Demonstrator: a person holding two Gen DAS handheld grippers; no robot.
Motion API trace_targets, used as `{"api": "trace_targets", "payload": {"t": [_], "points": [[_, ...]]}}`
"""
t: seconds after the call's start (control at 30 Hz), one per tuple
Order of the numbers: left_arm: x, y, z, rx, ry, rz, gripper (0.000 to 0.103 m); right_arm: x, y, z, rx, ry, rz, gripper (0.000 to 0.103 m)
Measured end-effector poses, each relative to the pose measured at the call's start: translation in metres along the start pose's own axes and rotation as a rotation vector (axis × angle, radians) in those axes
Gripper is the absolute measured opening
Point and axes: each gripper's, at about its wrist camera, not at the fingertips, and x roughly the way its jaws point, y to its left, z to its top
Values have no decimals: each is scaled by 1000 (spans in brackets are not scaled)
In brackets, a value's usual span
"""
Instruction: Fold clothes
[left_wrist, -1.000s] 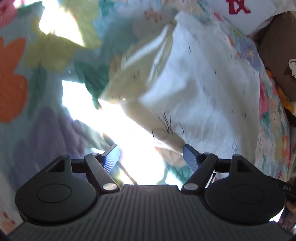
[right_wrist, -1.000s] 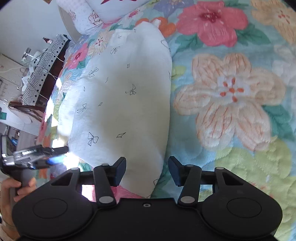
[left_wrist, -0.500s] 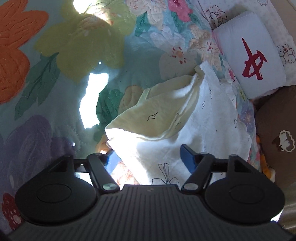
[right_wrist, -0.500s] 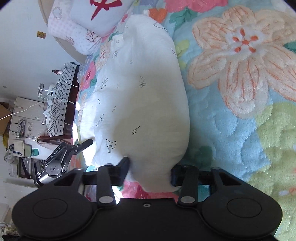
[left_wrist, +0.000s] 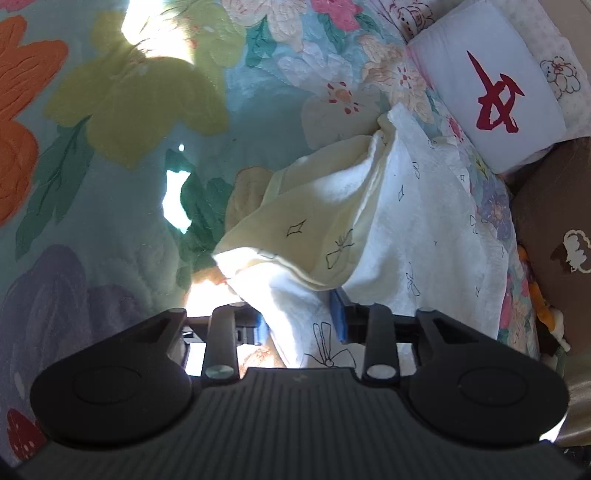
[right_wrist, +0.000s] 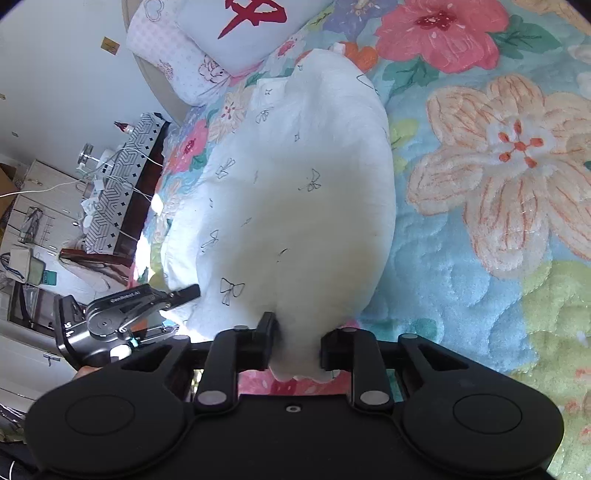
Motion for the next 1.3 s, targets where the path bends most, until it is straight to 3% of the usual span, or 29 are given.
{"api": "trace_targets", "payload": {"t": [0.03,0.07,0.13,0.17,0.2,0.23,0.33,0.47,0.57,0.7,0.83,1.13,1.3], "points": [[2,-1,1,4,1,-19,61,1,-3,-1,6,5,-21,59],[4,-2,1,9,-5,-26,67,3,-5,-3,11,4,-29,59],[7,-7,0,38,-23,-3,64,4,-8,-7,18,-17,-16,59],[7,-10,-1,68,-32,16,53,4,-9,-9,12,-34,-8,57],[7,-14,-1,107,-41,40,16,4,-8,-10,-1,-47,-2,40],[8,-16,-1,143,-39,44,7,4,-7,-11,-19,-52,13,11],[-3,-8,1,134,-75,-23,5,-4,3,-9,-71,-74,72,10],[-16,2,7,58,-34,-54,5,-21,13,-3,-88,-56,104,10],[-34,-12,2,161,-65,-51,5,-33,23,-1,-106,-31,110,10],[-56,-43,-15,375,-140,-16,5,-46,32,-4,-107,-24,156,9],[-52,-39,-15,305,-87,-43,5,-49,34,-6,-78,-30,161,9],[-74,-8,-23,204,-111,-30,5,-61,48,-20,64,33,291,8],[-80,-4,-24,195,-93,-25,5,-67,55,-31,48,48,257,8]]}}
